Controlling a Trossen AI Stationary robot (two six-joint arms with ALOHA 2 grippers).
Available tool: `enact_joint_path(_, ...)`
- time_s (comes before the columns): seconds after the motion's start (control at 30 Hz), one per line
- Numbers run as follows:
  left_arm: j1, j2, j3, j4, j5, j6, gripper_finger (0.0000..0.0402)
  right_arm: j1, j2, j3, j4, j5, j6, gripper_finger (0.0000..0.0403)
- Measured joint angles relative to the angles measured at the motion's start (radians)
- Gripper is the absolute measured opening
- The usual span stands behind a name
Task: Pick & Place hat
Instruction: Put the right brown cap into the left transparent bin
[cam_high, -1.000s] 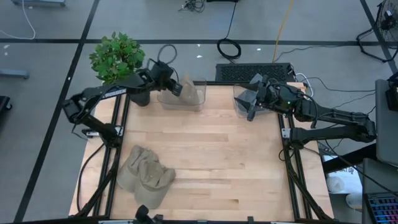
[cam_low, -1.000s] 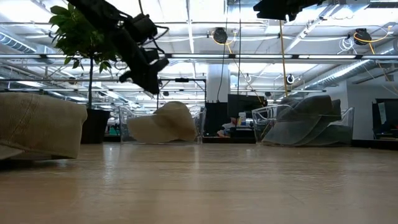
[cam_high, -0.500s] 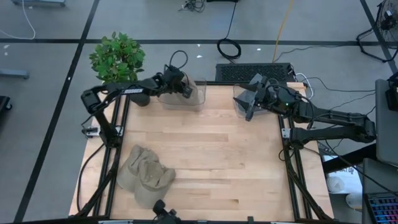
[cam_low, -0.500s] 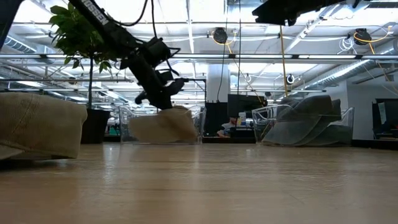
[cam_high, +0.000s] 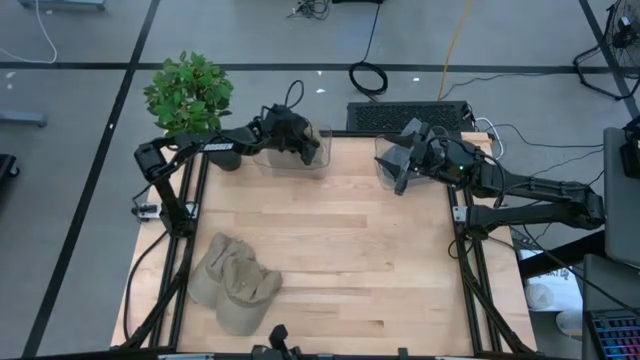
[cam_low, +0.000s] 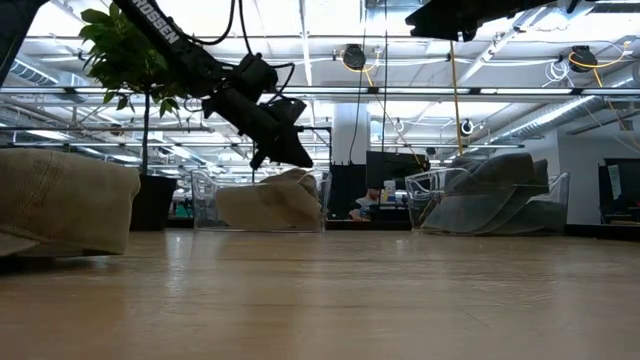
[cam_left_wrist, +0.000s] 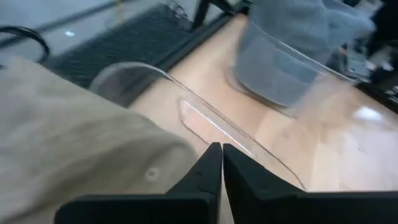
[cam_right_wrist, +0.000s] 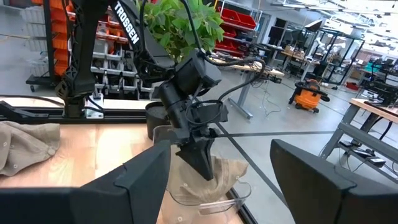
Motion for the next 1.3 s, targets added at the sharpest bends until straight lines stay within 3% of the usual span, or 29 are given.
enact_joint_path(0.1, -0.005, -0.016, 0.001, 0.003, -0.121, 0.019, 0.0011, 0.0, 0.0, 0.0, 0.0, 0.0, 0.0, 0.0263)
enact_joint_path(0.27, -0.013, -0.044, 0.003, 0.009, -0.441, 0.042, 0.0008, 0.0, 0.0, 0.0, -0.002, 0.0, 0.0, 0.0263)
enact_joint_path(0.33, -0.007, -0.04, 0.003, 0.001, -0.468, 0.055, 0.0005, 0.0, 0.0, 0.0, -0.002, 0.0, -0.001, 0.0263)
enact_joint_path(0.67, -0.01, 0.07, 0.003, -0.055, -0.354, 0.045, 0.0005, 0.0, 0.0, 0.0, 0.001, 0.0, 0.0, 0.0263)
enact_joint_path(0.9, -0.001, 0.072, 0.002, 0.019, -0.057, 0.063, 0.0004, 0.0, 0.0, 0.0, 0.0, 0.0, 0.006, 0.0263)
enact_joint_path(1.03, -0.002, 0.071, 0.002, 0.08, 0.029, 0.031, 0.0013, 0.0, 0.0, 0.0, 0.0, 0.0, 0.006, 0.0263)
enact_joint_path(1.17, 0.001, 0.034, 0.002, 0.052, 0.045, -0.001, 0.0022, 0.0, 0.0, 0.0, 0.0, 0.0, 0.007, 0.0263)
enact_joint_path(1.3, -0.004, -0.044, 0.002, -0.118, -0.044, -0.008, 0.0005, 0.0, 0.0, 0.0, -0.001, 0.0, 0.007, 0.0263)
